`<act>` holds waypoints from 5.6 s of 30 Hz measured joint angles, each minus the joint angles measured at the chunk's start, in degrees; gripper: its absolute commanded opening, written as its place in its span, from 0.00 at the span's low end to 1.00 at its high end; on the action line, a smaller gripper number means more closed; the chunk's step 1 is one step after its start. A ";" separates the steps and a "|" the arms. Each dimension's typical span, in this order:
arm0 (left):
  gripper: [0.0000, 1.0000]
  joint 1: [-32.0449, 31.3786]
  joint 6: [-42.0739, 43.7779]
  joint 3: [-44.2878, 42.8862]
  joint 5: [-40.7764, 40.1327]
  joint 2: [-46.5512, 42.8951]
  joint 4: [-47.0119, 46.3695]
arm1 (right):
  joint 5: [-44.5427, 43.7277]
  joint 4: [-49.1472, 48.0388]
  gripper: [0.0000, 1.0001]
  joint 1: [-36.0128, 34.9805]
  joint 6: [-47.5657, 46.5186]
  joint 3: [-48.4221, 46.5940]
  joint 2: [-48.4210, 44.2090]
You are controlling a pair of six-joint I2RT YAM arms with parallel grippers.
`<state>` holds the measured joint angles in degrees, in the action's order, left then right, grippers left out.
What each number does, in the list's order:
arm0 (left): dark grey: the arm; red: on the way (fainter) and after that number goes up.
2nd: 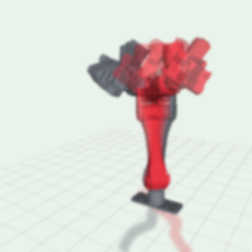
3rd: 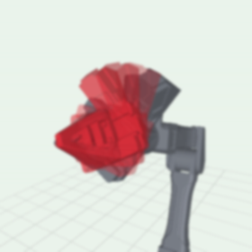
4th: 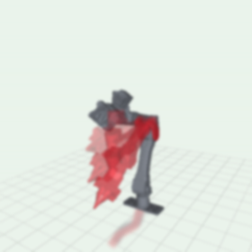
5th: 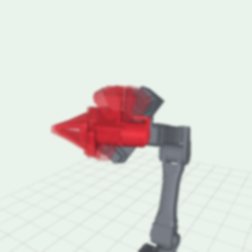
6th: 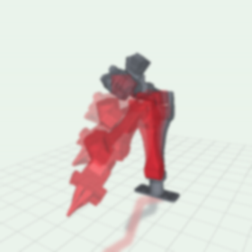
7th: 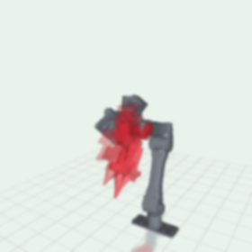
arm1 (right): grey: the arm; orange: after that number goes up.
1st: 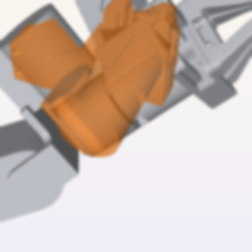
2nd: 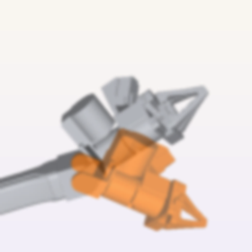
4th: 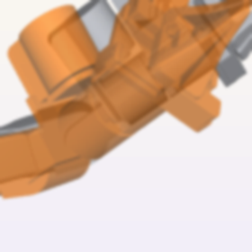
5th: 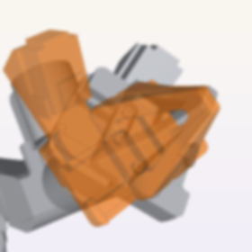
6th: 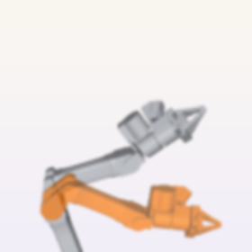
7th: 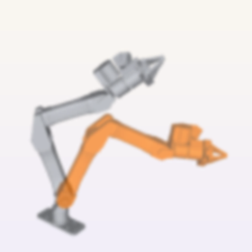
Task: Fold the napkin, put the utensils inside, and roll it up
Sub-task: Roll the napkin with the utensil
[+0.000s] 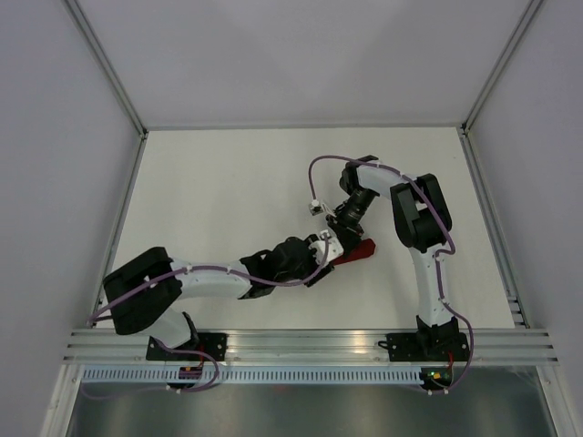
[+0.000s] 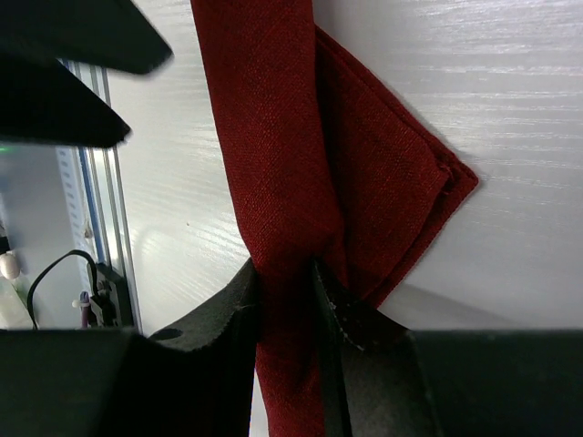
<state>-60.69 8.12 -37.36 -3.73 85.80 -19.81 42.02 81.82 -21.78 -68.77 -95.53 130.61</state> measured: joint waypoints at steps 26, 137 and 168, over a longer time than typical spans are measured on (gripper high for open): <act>0.52 -5.42 19.93 -14.12 -10.14 18.62 6.62 | 0.96 1.66 0.70 0.26 3.23 -1.46 1.25; 0.55 5.22 -54.82 -27.21 -2.32 23.08 14.21 | -35.95 -40.61 0.46 10.88 58.53 4.72 -11.74; 0.56 6.01 -50.53 -17.55 -6.45 6.80 17.49 | -64.08 -52.52 0.58 -2.16 55.15 2.91 -6.88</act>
<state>-54.68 -42.41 -54.92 -10.17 92.60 -2.33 -22.06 29.30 -23.94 -13.63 -92.62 123.72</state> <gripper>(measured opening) 0.561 0.580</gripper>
